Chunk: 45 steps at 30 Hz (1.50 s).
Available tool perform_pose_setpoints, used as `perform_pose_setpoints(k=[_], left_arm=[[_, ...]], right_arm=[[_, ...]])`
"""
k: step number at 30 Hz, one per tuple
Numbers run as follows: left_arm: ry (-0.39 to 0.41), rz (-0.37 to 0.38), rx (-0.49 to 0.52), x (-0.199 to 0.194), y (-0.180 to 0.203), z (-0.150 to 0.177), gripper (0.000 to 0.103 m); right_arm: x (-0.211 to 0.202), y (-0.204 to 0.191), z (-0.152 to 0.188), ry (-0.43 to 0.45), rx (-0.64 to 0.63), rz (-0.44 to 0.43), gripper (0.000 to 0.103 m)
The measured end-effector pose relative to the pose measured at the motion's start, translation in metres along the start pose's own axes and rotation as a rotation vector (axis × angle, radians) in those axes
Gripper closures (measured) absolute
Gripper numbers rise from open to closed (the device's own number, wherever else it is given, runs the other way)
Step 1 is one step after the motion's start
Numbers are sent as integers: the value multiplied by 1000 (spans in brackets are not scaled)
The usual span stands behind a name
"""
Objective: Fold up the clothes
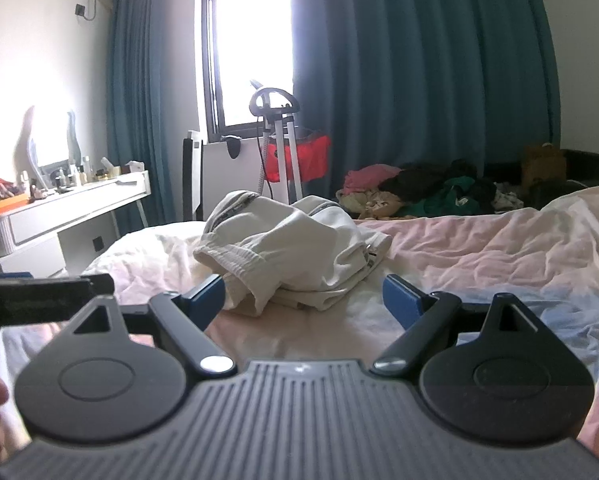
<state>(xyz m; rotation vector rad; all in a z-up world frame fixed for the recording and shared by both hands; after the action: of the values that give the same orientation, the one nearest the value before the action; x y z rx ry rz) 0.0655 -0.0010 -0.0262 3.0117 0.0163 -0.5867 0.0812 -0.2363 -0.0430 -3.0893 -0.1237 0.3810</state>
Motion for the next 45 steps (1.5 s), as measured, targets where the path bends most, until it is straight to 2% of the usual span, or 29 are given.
perform_pose_setpoints(k=[5, 7, 15, 26, 33, 38, 45], left_arm=[[13, 1, 17, 4, 5, -1, 0], [51, 0, 26, -6, 10, 2, 0], [33, 32, -20, -8, 2, -2, 0], [13, 24, -24, -4, 0, -3, 0], [18, 8, 10, -4, 4, 2, 0], [-15, 32, -20, -1, 2, 3, 0], [-39, 21, -26, 2, -1, 3, 0]], right_arm=[[-1, 1, 0, -1, 0, 2, 16], [-1, 1, -1, -1, 0, 3, 16], [-1, 4, -1, -6, 7, 7, 16], [-1, 6, 1, -10, 21, 8, 16], [1, 6, 3, -17, 32, 5, 16], [3, 5, 5, -26, 33, 3, 16], [6, 4, 7, -41, 32, 2, 16]])
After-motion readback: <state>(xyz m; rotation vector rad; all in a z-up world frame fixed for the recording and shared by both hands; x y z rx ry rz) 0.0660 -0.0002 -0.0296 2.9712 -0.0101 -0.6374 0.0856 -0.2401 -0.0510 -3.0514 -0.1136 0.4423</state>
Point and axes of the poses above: each gripper's, at about its wrist camera, not at the fingertips, and x roughly the way its jaws point, y to its right, z to its underside, the point moved 7 cm from there along x, roughly the way its jaws point, and after that the axes turned 4 degrees about -x, right-handed, at the moved point
